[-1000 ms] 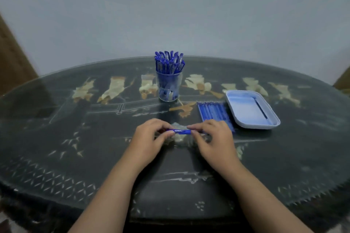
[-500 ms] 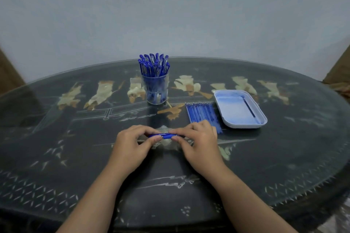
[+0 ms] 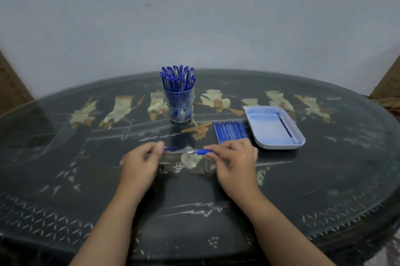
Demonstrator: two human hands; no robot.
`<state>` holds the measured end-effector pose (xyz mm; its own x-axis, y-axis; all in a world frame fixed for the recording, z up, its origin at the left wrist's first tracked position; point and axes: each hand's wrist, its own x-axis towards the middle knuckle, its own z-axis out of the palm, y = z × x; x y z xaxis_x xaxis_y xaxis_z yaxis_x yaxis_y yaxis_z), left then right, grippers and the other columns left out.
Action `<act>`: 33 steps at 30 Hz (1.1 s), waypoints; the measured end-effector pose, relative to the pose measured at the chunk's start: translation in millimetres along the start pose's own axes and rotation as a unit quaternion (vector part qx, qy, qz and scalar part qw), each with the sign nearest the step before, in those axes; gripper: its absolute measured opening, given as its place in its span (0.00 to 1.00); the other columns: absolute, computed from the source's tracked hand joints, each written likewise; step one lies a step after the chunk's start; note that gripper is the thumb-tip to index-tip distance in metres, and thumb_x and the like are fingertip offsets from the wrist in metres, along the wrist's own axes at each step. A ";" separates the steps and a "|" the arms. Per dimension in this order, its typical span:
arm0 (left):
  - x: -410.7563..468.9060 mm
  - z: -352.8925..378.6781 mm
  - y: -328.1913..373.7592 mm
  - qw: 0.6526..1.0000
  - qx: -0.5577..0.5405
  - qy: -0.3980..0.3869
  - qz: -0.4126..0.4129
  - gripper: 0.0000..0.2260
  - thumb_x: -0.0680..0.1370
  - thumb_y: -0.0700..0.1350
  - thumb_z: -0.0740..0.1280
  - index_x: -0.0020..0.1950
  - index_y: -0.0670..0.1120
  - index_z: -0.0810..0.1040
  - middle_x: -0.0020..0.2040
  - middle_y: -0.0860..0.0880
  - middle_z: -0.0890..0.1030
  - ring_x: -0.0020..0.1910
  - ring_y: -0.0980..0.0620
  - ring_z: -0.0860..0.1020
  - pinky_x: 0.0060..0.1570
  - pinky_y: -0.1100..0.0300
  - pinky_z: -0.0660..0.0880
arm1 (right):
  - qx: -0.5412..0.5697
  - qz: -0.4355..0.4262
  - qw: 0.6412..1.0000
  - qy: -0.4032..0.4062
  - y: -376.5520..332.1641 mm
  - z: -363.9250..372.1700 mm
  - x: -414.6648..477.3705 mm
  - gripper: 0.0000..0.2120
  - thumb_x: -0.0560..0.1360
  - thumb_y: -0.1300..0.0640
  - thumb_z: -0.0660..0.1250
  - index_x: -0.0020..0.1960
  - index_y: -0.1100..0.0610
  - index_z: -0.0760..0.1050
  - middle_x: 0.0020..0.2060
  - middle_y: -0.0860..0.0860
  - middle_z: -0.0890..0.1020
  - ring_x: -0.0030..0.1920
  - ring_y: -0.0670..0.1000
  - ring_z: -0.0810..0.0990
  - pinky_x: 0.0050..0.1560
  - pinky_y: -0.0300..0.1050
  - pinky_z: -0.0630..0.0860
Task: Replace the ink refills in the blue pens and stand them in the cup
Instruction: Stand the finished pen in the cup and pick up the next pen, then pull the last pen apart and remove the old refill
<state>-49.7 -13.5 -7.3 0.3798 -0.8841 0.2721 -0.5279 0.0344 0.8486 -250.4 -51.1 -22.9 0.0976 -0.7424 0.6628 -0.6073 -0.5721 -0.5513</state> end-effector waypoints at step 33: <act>-0.4 13.5 2.7 0.983 0.047 -0.037 0.173 0.06 0.72 0.52 0.71 0.44 0.64 0.78 0.44 0.63 0.81 0.48 0.64 0.78 0.57 0.45 0.69 | 0.000 -0.013 0.999 -0.052 -0.3 5.1 1.4 0.10 0.75 0.43 0.64 0.52 0.40 0.81 0.38 0.40 0.74 0.44 0.44 0.68 0.49 0.48 0.66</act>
<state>-61.5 -19.4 -11.3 0.1103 -0.8587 0.5005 -0.6842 0.2996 0.6649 -246.1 -53.8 -24.4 0.1945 -0.7600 0.6201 -0.6040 -0.5909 -0.5348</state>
